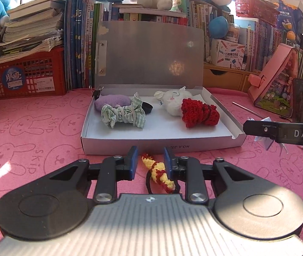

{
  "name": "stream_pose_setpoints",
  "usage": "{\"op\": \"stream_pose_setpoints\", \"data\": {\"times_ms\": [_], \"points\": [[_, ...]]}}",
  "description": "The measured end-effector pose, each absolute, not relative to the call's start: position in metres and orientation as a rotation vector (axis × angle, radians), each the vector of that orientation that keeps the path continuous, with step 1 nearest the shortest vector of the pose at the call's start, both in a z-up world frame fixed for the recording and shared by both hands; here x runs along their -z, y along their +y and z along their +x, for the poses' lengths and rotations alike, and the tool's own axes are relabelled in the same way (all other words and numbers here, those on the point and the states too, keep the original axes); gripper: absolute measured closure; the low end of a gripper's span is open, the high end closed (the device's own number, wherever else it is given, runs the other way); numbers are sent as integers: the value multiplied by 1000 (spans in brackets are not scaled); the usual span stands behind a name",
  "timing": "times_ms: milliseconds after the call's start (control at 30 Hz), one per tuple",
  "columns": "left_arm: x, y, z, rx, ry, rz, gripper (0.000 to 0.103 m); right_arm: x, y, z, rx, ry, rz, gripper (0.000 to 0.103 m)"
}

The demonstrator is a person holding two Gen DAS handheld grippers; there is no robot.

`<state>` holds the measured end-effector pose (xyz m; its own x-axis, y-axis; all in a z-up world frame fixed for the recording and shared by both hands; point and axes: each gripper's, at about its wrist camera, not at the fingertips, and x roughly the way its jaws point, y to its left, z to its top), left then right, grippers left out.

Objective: Organize objects
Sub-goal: 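Carry knitted strip and folded paper with both grippers into the box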

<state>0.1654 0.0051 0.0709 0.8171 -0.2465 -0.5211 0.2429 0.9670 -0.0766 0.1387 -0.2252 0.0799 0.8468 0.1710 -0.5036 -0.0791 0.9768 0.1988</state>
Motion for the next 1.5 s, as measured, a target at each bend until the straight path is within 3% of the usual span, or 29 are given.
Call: {"op": "stream_pose_setpoints", "data": {"times_ms": [67,133,233,433,500,567,600,633,967,1500], "points": [[-61,2,163,279,576,6,66,-76,-226,138,-134,547,177,44],[-50,-2,164,255,587,15,41,-71,-224,137,-129,557,161,44],[-40,-6,170,220,559,4,18,-65,-220,136,-130,573,152,43],[-26,-14,195,153,631,-5,17,-59,-216,135,-129,580,144,43],[-25,-12,198,150,640,-22,20,-58,-216,135,-128,578,145,43],[-28,-12,197,161,636,-13,49,-58,-215,136,-130,577,147,43],[-29,-12,196,161,639,-9,70,-58,-215,137,-130,575,146,43],[-31,-11,196,165,647,-17,74,-58,-214,137,-130,573,144,43],[-70,-5,194,175,539,-11,74,-67,-212,147,-138,548,149,43],[-81,7,252,194,570,-40,74,-76,-225,197,-138,594,272,44]]}}
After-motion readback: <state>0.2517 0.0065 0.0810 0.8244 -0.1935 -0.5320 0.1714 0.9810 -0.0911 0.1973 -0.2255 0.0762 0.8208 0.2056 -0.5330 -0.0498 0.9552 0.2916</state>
